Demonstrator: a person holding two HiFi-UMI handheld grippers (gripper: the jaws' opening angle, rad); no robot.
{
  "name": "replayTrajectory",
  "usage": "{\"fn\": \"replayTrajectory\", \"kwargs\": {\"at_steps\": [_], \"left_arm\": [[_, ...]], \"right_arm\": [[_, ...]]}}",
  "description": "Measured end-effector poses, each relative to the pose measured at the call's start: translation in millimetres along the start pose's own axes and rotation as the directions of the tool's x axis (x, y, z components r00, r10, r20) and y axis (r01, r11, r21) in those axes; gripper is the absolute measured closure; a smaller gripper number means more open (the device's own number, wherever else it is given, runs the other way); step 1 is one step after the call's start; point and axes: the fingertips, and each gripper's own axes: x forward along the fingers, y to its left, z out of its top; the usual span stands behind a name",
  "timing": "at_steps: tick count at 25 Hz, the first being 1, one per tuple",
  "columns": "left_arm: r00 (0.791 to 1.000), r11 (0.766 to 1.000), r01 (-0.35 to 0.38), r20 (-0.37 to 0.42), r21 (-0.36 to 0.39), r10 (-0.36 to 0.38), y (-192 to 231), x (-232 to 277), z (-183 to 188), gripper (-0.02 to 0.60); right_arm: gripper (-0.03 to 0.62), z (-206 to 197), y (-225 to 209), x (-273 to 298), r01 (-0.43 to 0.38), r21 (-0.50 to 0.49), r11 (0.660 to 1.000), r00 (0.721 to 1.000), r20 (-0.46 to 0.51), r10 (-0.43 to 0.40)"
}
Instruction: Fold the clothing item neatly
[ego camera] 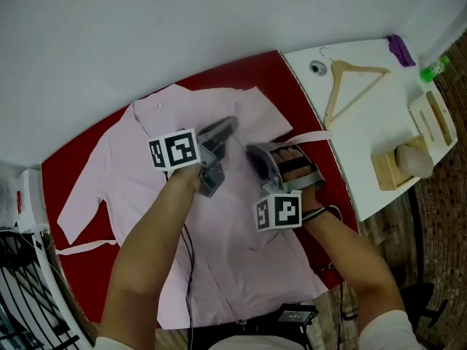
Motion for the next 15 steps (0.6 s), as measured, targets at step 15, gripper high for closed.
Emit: {"fn": "replayTrajectory", "kwargs": {"at_steps": [15], "left_arm": [[0.978, 0.999, 0.05, 0.204, 0.016, -0.053, -4, -143, 40, 0.551]], "right_arm": [[0.543, 137, 14, 3, 0.019, 0.089, 0.996, 0.99, 0.141, -0.031]]}}
